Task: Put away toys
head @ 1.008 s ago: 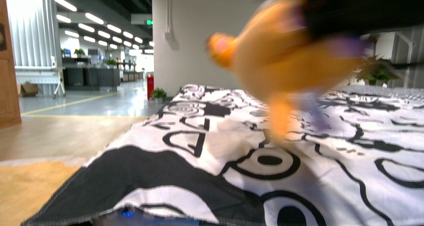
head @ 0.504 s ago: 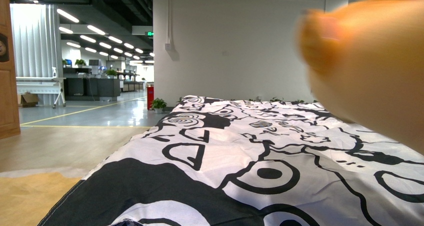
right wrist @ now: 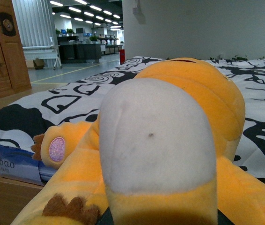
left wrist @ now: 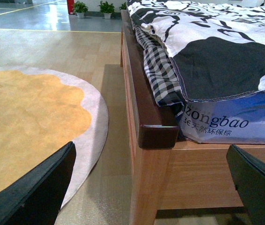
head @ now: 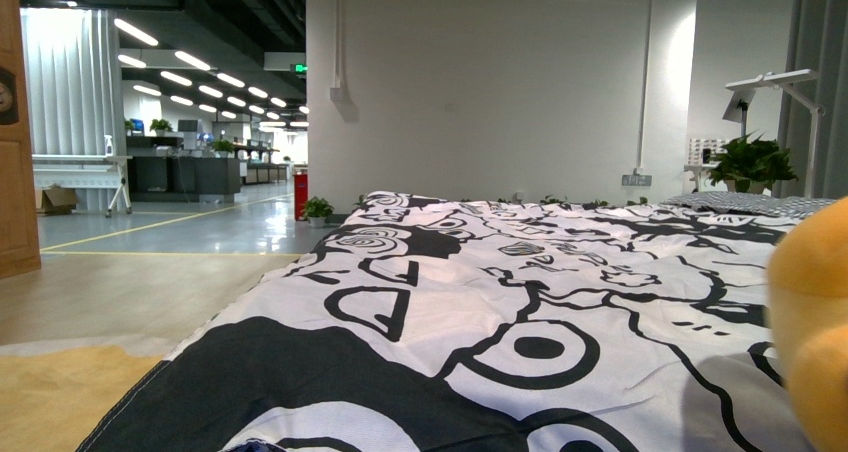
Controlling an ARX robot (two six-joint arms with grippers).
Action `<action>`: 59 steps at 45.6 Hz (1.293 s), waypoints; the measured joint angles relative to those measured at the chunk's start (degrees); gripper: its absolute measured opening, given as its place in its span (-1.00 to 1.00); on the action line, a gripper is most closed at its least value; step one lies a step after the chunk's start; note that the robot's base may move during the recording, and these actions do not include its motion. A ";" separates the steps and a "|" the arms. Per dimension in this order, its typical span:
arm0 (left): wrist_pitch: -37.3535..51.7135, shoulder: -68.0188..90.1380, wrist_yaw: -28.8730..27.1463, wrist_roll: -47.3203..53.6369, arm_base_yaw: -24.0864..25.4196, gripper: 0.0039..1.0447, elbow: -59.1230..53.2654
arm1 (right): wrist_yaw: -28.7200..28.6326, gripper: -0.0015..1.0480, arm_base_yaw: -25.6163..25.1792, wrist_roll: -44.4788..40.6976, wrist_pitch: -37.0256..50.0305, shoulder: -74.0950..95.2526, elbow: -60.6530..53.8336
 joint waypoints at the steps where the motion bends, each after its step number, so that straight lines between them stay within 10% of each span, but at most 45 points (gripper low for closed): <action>1: 0.00 0.00 0.00 0.00 0.00 0.89 0.00 | 0.00 -0.83 0.00 -0.02 0.02 0.00 -0.11; 59: 0.00 0.00 0.00 0.00 -0.02 0.89 0.00 | 0.35 -0.84 -0.04 -0.61 0.24 -0.17 -0.17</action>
